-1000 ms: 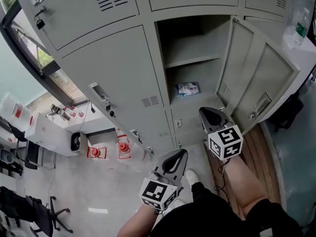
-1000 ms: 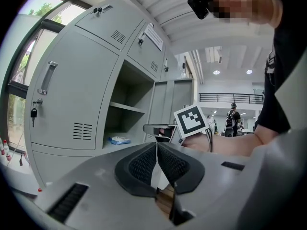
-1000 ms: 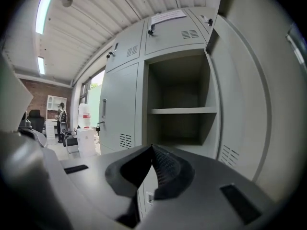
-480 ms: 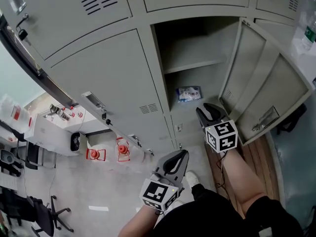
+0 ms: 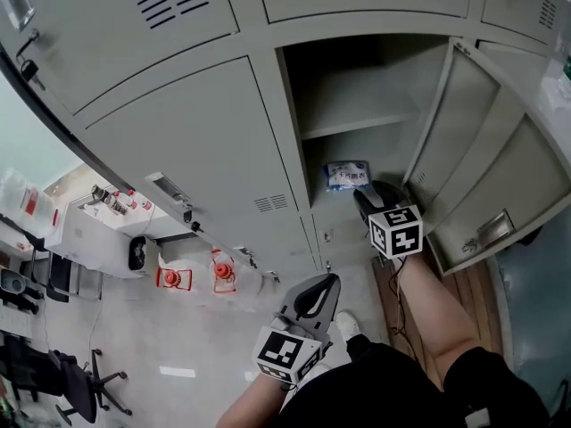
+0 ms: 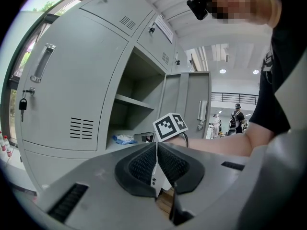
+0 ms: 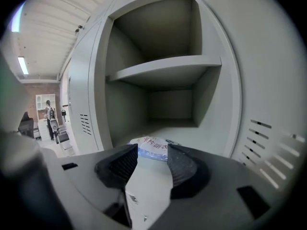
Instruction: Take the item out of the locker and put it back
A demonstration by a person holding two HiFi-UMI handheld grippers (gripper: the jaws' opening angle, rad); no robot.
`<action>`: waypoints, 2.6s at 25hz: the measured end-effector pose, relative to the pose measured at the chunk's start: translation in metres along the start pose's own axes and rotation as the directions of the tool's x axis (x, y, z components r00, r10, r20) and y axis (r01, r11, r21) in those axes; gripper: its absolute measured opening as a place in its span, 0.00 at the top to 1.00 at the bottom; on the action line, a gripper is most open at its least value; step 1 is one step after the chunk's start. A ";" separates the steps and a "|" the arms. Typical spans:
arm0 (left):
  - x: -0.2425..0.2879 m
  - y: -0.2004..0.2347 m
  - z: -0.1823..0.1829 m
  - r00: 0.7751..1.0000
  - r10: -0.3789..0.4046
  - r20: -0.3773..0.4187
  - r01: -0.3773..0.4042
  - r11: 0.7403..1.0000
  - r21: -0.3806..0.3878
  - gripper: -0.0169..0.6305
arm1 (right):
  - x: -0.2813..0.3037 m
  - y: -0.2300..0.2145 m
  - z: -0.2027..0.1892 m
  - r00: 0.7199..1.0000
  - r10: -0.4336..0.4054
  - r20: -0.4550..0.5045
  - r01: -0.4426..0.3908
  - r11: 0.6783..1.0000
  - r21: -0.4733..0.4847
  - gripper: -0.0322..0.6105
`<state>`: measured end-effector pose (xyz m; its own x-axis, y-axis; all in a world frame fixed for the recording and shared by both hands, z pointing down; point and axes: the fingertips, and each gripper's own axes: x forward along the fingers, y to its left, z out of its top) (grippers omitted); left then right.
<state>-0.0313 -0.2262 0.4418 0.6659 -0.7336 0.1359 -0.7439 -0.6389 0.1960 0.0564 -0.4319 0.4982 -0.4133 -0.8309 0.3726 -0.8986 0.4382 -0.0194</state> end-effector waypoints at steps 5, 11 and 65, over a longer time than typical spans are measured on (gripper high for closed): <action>0.002 0.008 -0.001 1.000 0.022 0.000 -0.022 1.000 -0.014 0.94 | 0.019 -0.007 -0.007 0.999 0.000 -0.036 -0.001 1.000 -0.014 0.55; 0.004 0.016 -0.002 0.999 0.042 0.002 -0.042 0.999 -0.022 0.94 | 0.034 -0.010 -0.009 0.998 0.005 -0.064 -0.007 0.999 -0.032 0.53; -0.058 -0.003 0.000 0.999 0.036 0.027 -0.035 0.999 -0.006 0.94 | -0.038 0.051 0.008 1.000 0.018 -0.003 -0.018 0.997 -0.074 0.80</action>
<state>-0.0678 -0.1817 0.4336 0.6372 -0.7619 0.1166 -0.7667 -0.6111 0.1968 0.0253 -0.3808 0.4761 -0.4285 -0.8219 0.3754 -0.8777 0.4772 0.0429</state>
